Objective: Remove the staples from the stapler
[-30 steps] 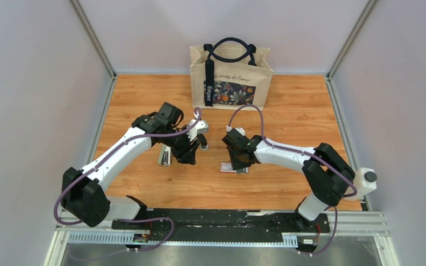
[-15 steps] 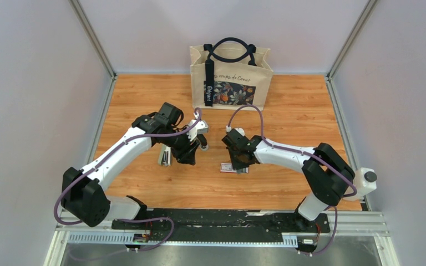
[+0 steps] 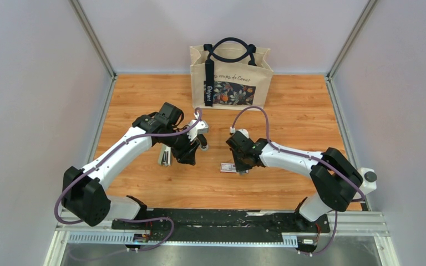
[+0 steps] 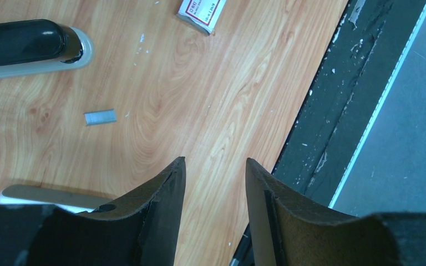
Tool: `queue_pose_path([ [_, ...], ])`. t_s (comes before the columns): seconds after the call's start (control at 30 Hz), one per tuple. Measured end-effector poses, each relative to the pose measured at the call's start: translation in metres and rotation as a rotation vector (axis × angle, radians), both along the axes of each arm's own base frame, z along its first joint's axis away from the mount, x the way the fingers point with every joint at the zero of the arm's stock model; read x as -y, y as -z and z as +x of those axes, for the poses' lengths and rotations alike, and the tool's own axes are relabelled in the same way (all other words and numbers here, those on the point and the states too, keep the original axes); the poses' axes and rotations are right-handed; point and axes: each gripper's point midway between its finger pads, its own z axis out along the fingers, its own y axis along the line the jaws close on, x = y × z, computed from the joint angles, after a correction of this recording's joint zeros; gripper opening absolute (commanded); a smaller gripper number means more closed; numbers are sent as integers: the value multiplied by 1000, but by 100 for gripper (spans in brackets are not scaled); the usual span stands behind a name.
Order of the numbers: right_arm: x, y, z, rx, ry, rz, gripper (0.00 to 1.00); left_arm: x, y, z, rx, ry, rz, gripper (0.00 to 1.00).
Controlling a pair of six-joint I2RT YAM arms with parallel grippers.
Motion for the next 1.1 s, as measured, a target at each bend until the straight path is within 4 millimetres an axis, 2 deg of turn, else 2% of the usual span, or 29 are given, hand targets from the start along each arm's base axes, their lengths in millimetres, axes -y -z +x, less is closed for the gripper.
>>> queue_pose_path([
  [0.47, 2, -5, 14, 51, 85, -13, 14, 0, 0, -1, -4, 2, -2, 52],
  [1.1, 2, -5, 22, 78, 173, -1, 13, 1, 0, -4, -19, 11, -8, 51],
])
